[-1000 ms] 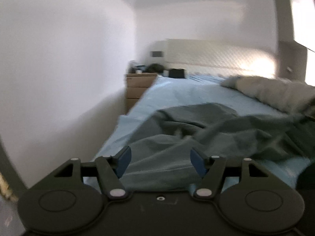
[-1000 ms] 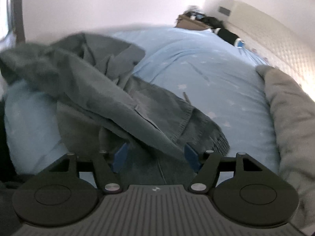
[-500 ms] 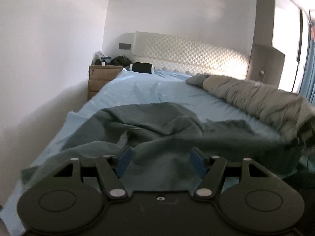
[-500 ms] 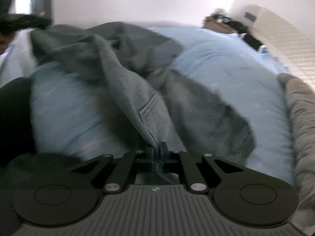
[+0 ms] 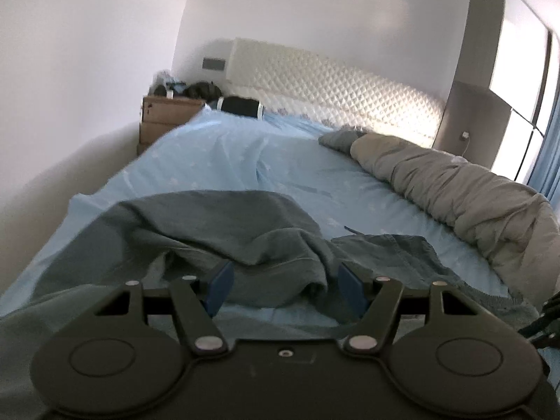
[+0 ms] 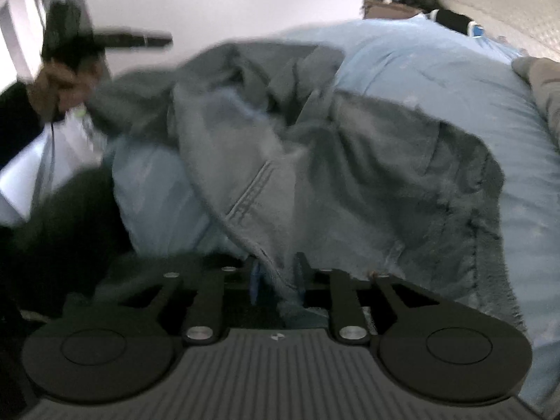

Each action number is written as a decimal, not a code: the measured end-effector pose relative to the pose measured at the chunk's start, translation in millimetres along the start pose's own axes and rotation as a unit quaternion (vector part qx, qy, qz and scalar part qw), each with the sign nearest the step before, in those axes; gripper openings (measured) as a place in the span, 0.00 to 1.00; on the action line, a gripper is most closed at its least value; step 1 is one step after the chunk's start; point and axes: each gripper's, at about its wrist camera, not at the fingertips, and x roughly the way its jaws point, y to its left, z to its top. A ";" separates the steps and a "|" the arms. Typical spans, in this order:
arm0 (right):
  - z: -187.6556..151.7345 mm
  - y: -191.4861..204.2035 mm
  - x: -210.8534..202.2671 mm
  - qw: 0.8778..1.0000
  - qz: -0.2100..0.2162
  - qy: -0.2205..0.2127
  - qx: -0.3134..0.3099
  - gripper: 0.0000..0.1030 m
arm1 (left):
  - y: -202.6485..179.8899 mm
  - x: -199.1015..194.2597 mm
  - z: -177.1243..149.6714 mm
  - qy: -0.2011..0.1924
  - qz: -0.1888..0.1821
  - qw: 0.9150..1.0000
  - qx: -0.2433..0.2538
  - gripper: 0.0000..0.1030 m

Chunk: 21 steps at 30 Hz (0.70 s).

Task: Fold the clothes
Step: 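Pull the cuff with the right gripper toward the left gripper to straighten the leg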

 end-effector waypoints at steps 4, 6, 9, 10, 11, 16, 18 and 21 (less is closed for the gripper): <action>16.0 -26.3 -22.4 0.997 0.025 -0.056 0.052 0.47 | -4.6 41.0 8.0 0.034 0.003 0.999 -0.029 0.62; 24.9 -42.6 -34.9 0.993 0.034 -0.088 0.074 0.49 | -6.7 61.3 11.0 0.048 0.008 0.998 -0.034 0.61; 37.1 -68.3 -45.9 0.987 0.019 -0.130 0.097 0.57 | -9.3 84.4 13.1 0.058 0.021 0.998 -0.031 0.61; 41.0 -78.4 -44.0 0.985 0.005 -0.136 0.107 0.59 | -9.7 91.9 13.5 0.061 0.022 0.997 -0.033 0.61; 44.2 -88.4 -40.9 0.983 -0.010 -0.139 0.118 0.59 | -10.5 100.9 13.5 0.066 0.025 0.997 -0.034 0.61; 53.7 -151.8 7.2 0.969 -0.101 -0.106 0.198 0.59 | -15.8 136.3 7.0 0.095 0.048 0.994 -0.028 0.61; 50.4 -179.7 28.4 0.958 -0.131 -0.089 0.238 0.60 | -18.3 148.6 3.0 0.108 0.056 0.992 -0.025 0.61; 47.2 -210.9 63.6 0.947 -0.155 -0.066 0.273 0.65 | -16.8 163.6 -2.3 0.129 0.068 0.989 -0.034 0.61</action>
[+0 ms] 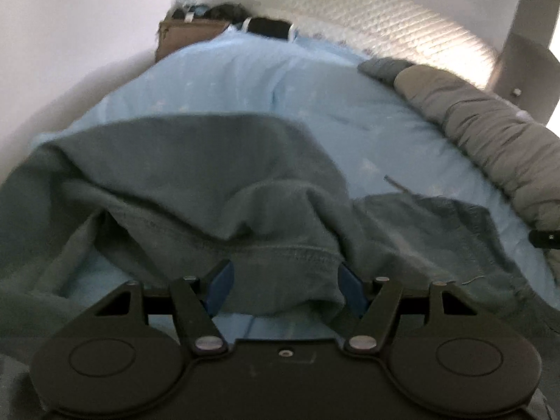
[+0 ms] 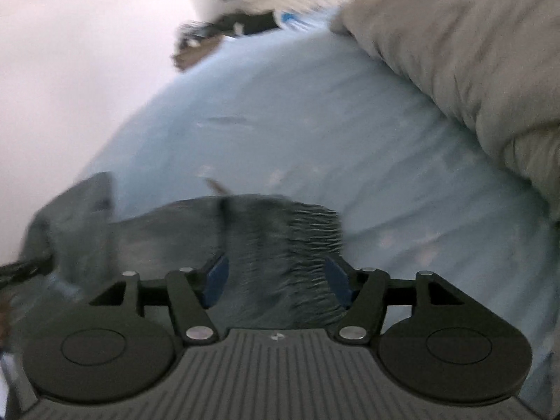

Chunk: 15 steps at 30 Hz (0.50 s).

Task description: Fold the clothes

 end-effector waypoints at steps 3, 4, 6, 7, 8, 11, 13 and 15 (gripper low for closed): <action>0.6 -8.3 38.5 0.999 -0.012 0.029 0.006 0.73 | 9.5 10.0 -1.7 0.010 -0.018 0.999 -0.029 0.61; 0.7 -9.8 48.5 0.999 -0.011 0.039 0.003 0.73 | 12.6 11.8 -2.0 0.011 -0.028 0.999 -0.039 0.61; -0.3 -11.3 67.4 0.998 -0.005 0.056 -0.002 0.75 | 19.2 15.3 -3.4 0.013 -0.047 0.997 -0.058 0.61; -1.6 -9.4 73.2 0.998 -0.002 0.056 -0.006 0.79 | 22.3 16.3 -4.6 0.014 -0.054 0.996 -0.066 0.62; -2.6 -7.0 77.1 0.999 -0.002 0.052 -0.013 0.83 | 25.3 17.4 -5.9 0.014 -0.060 0.995 -0.073 0.62; -3.9 -1.3 87.4 0.999 -0.003 0.041 -0.020 0.85 | 33.4 21.5 -8.1 0.019 -0.083 0.991 -0.099 0.63; -5.4 0.4 91.9 0.999 -0.005 0.037 -0.016 0.76 | 38.7 24.7 -9.2 0.023 -0.099 0.988 -0.120 0.63; -7.3 2.7 92.6 0.999 -0.007 0.033 -0.015 0.62 | 44.5 30.2 -10.3 0.031 -0.116 0.981 -0.152 0.63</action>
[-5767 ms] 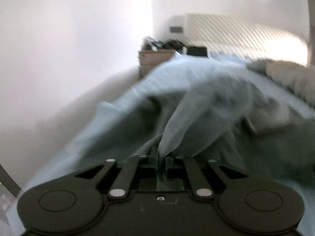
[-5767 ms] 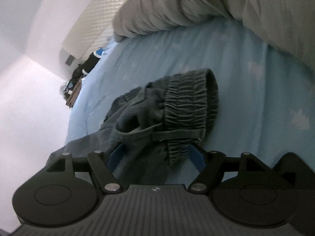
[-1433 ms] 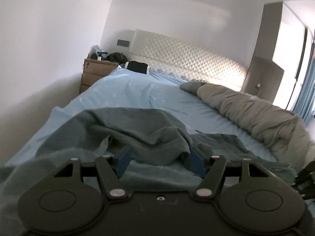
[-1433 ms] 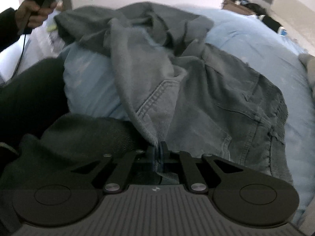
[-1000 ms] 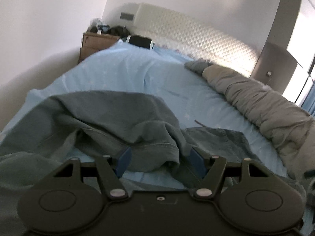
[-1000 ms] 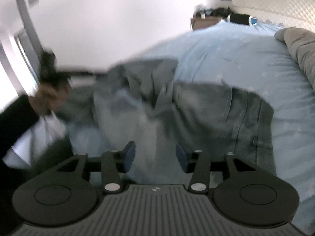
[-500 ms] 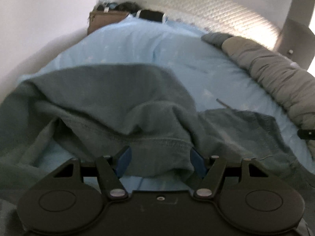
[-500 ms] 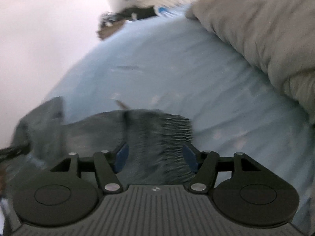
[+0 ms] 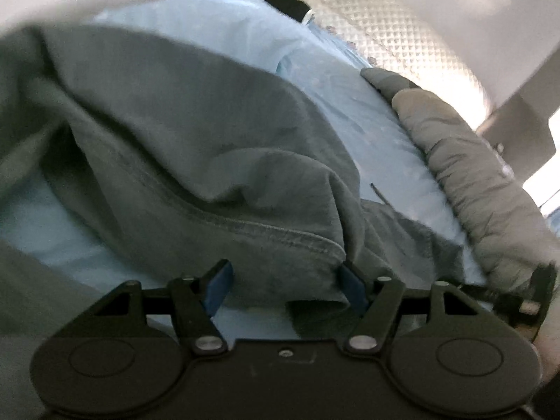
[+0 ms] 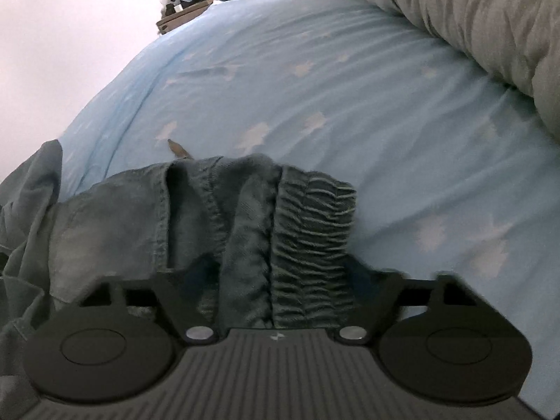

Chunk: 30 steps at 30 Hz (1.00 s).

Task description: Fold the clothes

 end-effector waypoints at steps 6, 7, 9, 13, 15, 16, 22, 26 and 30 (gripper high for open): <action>-2.5 13.0 -37.0 0.997 -0.006 -0.079 0.021 0.14 | -2.3 1.6 2.7 -0.006 -0.011 0.999 -0.031 0.60; -1.7 17.8 -47.7 0.994 -0.010 -0.102 0.022 0.12 | -5.4 2.2 3.6 -0.009 -0.008 0.999 -0.031 0.57; 1.1 26.0 -68.3 0.989 -0.020 -0.146 0.027 0.10 | -10.7 1.9 6.3 -0.016 -0.005 0.999 -0.031 0.57; 23.5 15.9 -104.4 0.971 -0.061 -0.220 0.063 0.08 | -21.7 -3.4 15.3 -0.034 -0.008 0.999 -0.021 0.57; 41.3 -3.7 -116.5 0.962 -0.090 -0.240 0.091 0.09 | -28.0 -10.5 20.5 -0.048 -0.021 0.999 -0.012 0.57; 51.0 -17.0 -120.4 0.958 -0.103 -0.245 0.103 0.09 | -31.2 -15.1 22.4 -0.058 -0.031 0.998 -0.005 0.57; 87.1 -69.8 -102.1 0.944 -0.174 -0.258 0.110 0.09 | -52.7 -45.5 21.8 -0.103 -0.036 0.992 0.066 0.57; 82.0 -91.7 -62.3 0.953 -0.171 -0.213 0.127 0.16 | -56.2 -57.9 11.0 -0.110 -0.021 0.989 0.096 0.58; 64.5 -91.4 -52.7 0.956 -0.177 -0.194 0.130 0.33 | -64.6 -67.8 -4.2 -0.114 0.014 0.985 0.127 0.58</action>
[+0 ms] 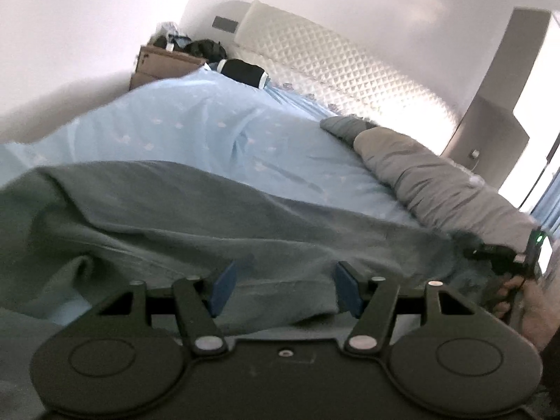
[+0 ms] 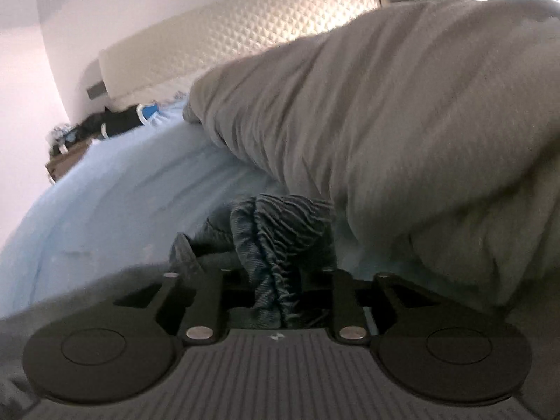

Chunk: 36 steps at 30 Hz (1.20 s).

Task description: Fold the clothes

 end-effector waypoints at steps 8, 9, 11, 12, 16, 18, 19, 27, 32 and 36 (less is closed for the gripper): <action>4.7 15.6 -86.5 0.998 0.046 -0.029 -0.023 0.50 | -28.1 -45.1 -15.8 -0.004 0.030 0.999 0.017 0.59; 4.5 18.3 -101.2 0.998 0.052 -0.031 -0.030 0.50 | -31.2 -53.3 -17.4 -0.007 0.032 0.999 0.018 0.59; 1.0 22.1 -125.1 0.997 0.064 -0.033 -0.039 0.50 | -37.5 -69.6 -20.8 -0.011 0.036 0.999 0.020 0.59; -1.8 24.2 -139.1 0.996 0.071 -0.033 -0.041 0.50 | -39.9 -77.3 -22.8 -0.013 0.036 0.999 0.021 0.60; -16.2 42.3 -180.0 0.994 0.099 -0.021 -0.041 0.50 | -48.4 -105.1 -32.5 -0.014 0.044 0.998 0.033 0.61; -26.8 50.9 -196.3 0.993 0.109 -0.006 -0.044 0.50 | -50.1 -115.8 -36.8 -0.013 0.047 0.998 0.034 0.61; -32.7 55.7 -204.3 0.992 0.114 0.002 -0.045 0.50 | -50.7 -120.1 -37.8 -0.012 0.048 0.998 0.033 0.61; -42.1 92.8 -263.8 0.987 0.148 0.057 -0.012 0.50 | -22.7 -145.2 -36.0 -0.007 0.047 0.999 -0.001 0.61; -27.6 115.1 -293.0 0.987 0.157 0.027 -0.007 0.54 | 11.4 -172.2 -36.3 -0.010 0.054 0.998 -0.024 0.64; -48.0 122.4 -290.4 0.988 0.154 0.024 0.008 0.57 | 39.7 -182.0 -50.7 -0.010 0.073 0.997 -0.036 0.64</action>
